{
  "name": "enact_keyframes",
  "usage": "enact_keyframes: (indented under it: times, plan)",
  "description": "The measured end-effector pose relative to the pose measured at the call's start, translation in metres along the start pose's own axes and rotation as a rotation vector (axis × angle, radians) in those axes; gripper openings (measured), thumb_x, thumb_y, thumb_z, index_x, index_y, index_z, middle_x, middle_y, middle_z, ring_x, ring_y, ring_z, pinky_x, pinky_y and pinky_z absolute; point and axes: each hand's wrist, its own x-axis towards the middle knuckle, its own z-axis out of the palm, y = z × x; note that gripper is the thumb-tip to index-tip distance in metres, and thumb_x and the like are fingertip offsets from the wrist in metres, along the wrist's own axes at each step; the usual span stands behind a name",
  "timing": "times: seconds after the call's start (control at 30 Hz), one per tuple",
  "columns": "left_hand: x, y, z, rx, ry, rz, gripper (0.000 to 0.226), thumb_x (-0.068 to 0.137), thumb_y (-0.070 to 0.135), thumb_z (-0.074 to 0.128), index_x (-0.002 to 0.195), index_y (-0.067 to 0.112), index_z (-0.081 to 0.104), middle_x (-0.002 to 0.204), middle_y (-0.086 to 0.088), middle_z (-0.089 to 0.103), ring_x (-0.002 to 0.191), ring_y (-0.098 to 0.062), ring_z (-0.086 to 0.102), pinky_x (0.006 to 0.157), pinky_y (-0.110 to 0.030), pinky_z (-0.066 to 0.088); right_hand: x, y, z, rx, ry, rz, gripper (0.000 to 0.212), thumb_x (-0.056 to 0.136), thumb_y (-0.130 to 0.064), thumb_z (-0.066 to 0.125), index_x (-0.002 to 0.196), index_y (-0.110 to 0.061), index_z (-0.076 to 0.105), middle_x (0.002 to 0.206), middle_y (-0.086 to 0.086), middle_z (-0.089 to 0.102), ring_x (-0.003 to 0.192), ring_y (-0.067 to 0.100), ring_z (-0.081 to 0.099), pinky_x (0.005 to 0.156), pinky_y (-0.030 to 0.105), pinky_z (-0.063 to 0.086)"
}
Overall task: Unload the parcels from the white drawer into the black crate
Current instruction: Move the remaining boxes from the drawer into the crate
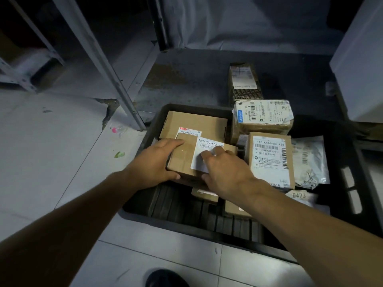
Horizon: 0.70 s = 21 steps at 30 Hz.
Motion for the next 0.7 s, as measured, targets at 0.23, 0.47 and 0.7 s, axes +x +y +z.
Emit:
enact_keyframes:
  times: [0.23,0.47,0.7]
  plan:
    - [-0.003,0.020,0.008,-0.011,0.002,-0.072,0.102,0.082,0.030,0.083,0.157,0.035,0.015,0.161,0.000,0.024,0.142,-0.028,0.037,0.115,-0.044,0.035,-0.003,-0.001,-0.004,-0.010,-0.025,-0.034,0.054,0.098,-0.027,0.058,0.147,-0.015,0.038,0.145,0.014,0.041,0.131,0.035,0.043,0.101,0.044,0.046]
    - [-0.014,0.031,-0.026,0.268,-0.009,-0.049,0.115,0.079,0.059,0.076,0.160,0.038,-0.002,0.170,-0.002,0.003,0.155,-0.031,0.010,0.124,-0.049,0.023,-0.028,0.020,-0.043,-0.141,0.121,-0.137,0.079,0.097,-0.056,0.052,0.161,-0.031,0.014,0.167,0.009,0.010,0.157,0.033,0.000,0.126,0.052,0.010]
    - [-0.025,0.091,-0.063,0.493,0.129,-0.041,0.113,0.078,0.086,0.048,0.158,0.039,-0.016,0.167,-0.004,-0.023,0.153,-0.032,-0.023,0.123,-0.061,0.001,-0.078,0.056,-0.086,-0.197,0.262,-0.043,0.107,0.084,-0.082,0.050,0.160,-0.038,-0.012,0.171,0.006,-0.013,0.156,0.030,-0.016,0.126,0.056,0.001]
